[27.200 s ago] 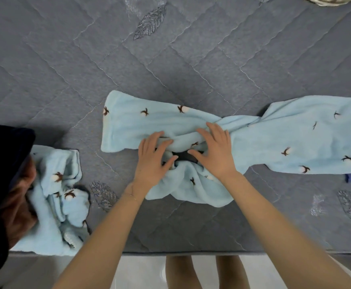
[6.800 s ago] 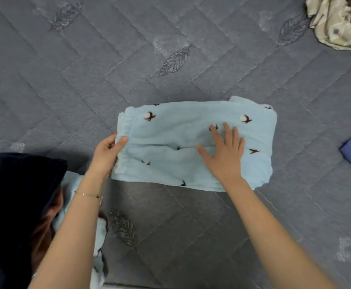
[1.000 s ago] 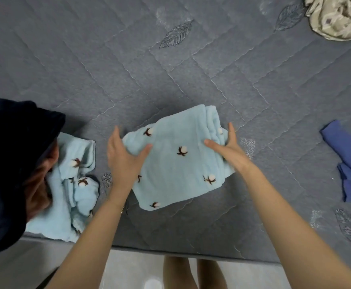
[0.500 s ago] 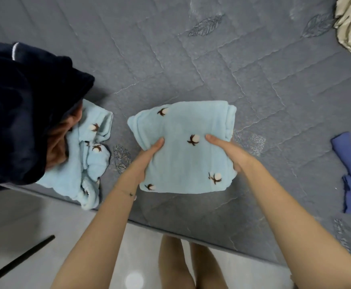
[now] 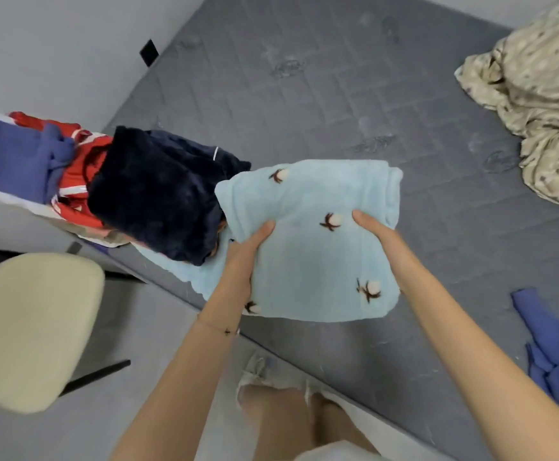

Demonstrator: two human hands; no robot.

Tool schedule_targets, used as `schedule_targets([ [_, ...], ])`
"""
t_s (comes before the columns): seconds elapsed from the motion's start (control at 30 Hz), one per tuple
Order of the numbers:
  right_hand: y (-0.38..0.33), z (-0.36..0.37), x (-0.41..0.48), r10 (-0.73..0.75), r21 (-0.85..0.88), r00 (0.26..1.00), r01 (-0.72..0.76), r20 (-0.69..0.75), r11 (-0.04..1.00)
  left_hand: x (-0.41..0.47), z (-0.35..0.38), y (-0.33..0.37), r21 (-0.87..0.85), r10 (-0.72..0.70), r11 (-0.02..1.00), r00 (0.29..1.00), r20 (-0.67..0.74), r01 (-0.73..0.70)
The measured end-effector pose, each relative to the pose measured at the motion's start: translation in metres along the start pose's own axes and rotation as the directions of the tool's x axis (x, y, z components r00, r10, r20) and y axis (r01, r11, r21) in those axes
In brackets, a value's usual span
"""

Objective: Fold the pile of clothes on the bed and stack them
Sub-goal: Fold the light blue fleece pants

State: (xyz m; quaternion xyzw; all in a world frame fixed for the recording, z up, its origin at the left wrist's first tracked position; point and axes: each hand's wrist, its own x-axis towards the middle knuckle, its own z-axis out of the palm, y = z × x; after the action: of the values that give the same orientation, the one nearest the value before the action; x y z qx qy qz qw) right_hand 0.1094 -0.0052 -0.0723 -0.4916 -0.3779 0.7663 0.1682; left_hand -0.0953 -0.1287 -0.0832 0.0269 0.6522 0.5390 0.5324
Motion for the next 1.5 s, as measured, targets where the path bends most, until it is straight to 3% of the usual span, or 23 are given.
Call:
schedule_targets([
  [0.2,-0.045,0.084,-0.004,-0.074,0.060,0.994,0.068,0.086,0.996,-0.004,-0.054,0.087,0.035,0.038,0.999,0.998,0.046,-0.039],
  [0.43,-0.050,0.238,0.022,-0.131,0.125,0.991,0.132,-0.017,0.983,0.023,-0.175,0.183,0.036,0.087,0.995,0.995,0.056,-0.089],
  [0.7,-0.039,0.394,0.050,-0.094,0.226,0.995,0.096,-0.016,0.969,0.058,-0.306,0.269,0.163,0.086,0.983,0.996,-0.009,-0.083],
  [1.03,-0.050,0.458,0.082,-0.105,0.190,0.994,0.102,0.009,0.977,0.075,-0.363,0.307,0.158,0.081,0.984,0.997,-0.013,-0.078],
  [1.13,-0.054,0.482,0.094,-0.110,0.195,0.993,0.099,0.045,0.976,0.084,-0.387,0.325,0.168,0.138,0.977,0.990,-0.038,-0.130],
  [1.23,-0.058,0.514,0.110,-0.126,0.196,0.990,0.111,0.066,0.974,0.101,-0.415,0.348,0.244,0.114,0.964,0.993,-0.035,-0.102],
  [1.5,-0.041,0.596,0.165,-0.082,0.150,0.996,0.085,-0.023,0.985,0.164,-0.492,0.391,0.300,0.054,0.952,0.998,0.021,-0.058],
])
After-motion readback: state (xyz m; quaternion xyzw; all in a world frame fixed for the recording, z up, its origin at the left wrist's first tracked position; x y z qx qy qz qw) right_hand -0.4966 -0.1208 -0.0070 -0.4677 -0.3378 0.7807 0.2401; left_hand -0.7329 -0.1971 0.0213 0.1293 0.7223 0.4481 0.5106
